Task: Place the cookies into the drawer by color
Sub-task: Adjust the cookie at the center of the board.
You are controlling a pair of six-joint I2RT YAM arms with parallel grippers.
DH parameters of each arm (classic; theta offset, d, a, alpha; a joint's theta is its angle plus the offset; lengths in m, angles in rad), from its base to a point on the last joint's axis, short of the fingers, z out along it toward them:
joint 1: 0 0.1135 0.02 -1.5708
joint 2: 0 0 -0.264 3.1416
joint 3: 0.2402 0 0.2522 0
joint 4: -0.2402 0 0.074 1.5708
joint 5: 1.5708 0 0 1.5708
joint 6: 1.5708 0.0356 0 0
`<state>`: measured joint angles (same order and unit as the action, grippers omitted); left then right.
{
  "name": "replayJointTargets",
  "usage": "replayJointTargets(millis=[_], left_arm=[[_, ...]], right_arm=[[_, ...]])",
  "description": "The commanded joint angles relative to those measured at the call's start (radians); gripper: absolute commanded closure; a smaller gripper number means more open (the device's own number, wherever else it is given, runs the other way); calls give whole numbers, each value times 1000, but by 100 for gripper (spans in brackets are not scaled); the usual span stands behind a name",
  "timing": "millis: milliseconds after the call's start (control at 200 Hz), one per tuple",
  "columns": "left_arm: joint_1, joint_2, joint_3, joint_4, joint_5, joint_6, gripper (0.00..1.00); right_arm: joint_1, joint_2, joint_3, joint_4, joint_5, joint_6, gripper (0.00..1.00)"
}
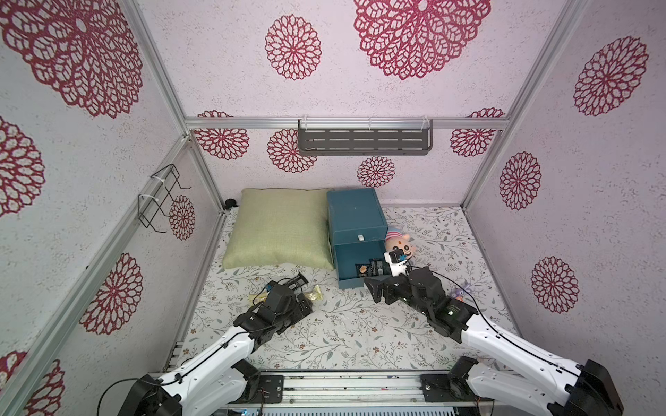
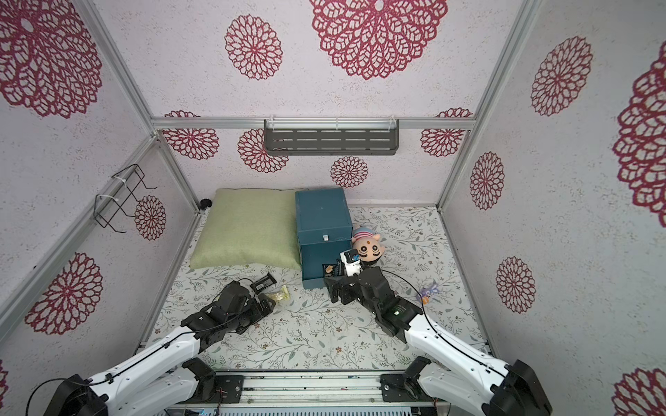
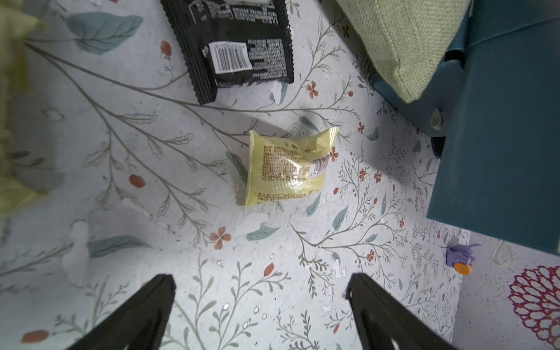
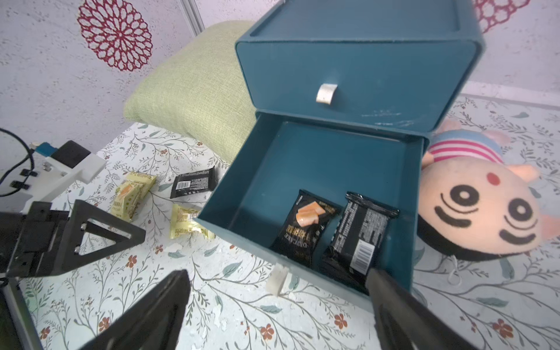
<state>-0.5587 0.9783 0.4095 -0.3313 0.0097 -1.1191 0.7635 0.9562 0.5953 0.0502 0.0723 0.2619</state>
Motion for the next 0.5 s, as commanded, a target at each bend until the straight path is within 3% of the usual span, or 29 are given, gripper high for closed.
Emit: replayJointTargets(millis=[0, 170, 350, 495], left_arm=[[-19, 52, 10, 76, 8, -5, 3], [-32, 176, 33, 161, 15, 7, 3], [-9, 319, 109, 168, -52, 89, 3], [16, 437, 189, 225, -6, 155, 3]], right_arm=[[-4, -60, -32, -10, -16, 49, 2], [-4, -98, -59, -30, -15, 64, 2], [-4, -125, -74, -32, -20, 75, 2], [-4, -129, -78, -44, -19, 69, 2]])
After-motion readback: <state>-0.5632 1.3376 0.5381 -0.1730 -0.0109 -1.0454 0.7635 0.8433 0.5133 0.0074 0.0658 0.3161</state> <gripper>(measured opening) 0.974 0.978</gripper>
